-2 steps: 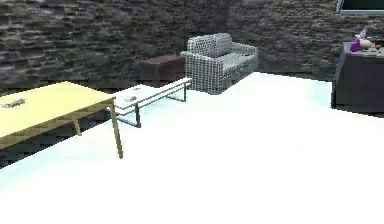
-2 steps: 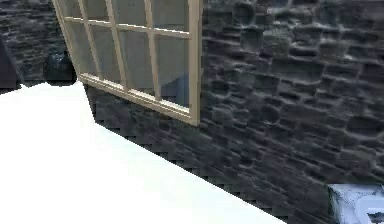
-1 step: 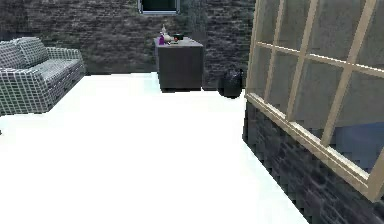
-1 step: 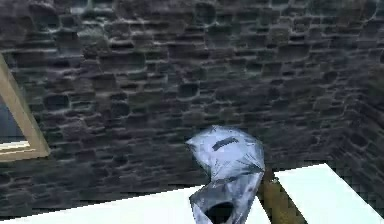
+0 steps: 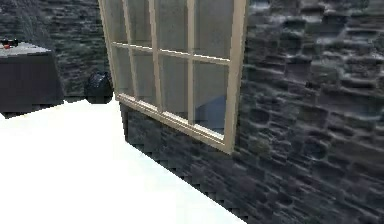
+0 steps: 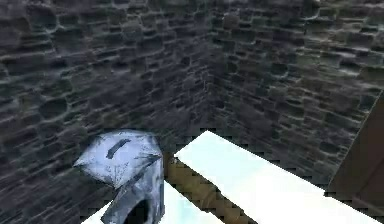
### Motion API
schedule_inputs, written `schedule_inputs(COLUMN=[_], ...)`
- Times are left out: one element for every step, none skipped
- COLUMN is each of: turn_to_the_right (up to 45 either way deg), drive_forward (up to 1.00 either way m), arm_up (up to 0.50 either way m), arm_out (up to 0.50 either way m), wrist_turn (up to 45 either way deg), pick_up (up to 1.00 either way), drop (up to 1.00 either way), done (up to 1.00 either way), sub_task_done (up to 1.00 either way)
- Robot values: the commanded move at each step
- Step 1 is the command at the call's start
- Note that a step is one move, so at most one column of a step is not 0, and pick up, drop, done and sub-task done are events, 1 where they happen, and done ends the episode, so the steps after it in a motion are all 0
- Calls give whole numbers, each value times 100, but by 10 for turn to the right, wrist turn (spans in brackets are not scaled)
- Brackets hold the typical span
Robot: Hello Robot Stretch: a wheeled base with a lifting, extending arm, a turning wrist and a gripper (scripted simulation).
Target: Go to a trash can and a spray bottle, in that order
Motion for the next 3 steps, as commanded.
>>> schedule_inputs(turn_to_the_right=[0,450,240], drive_forward=[5,0,0], arm_up=[0,0,0], arm_out=[0,0,0], wrist_turn=[0,0,0], pick_up=[0,0,0], drop=[0,0,0], done=[0,0,0], sub_task_done=[0,0,0])
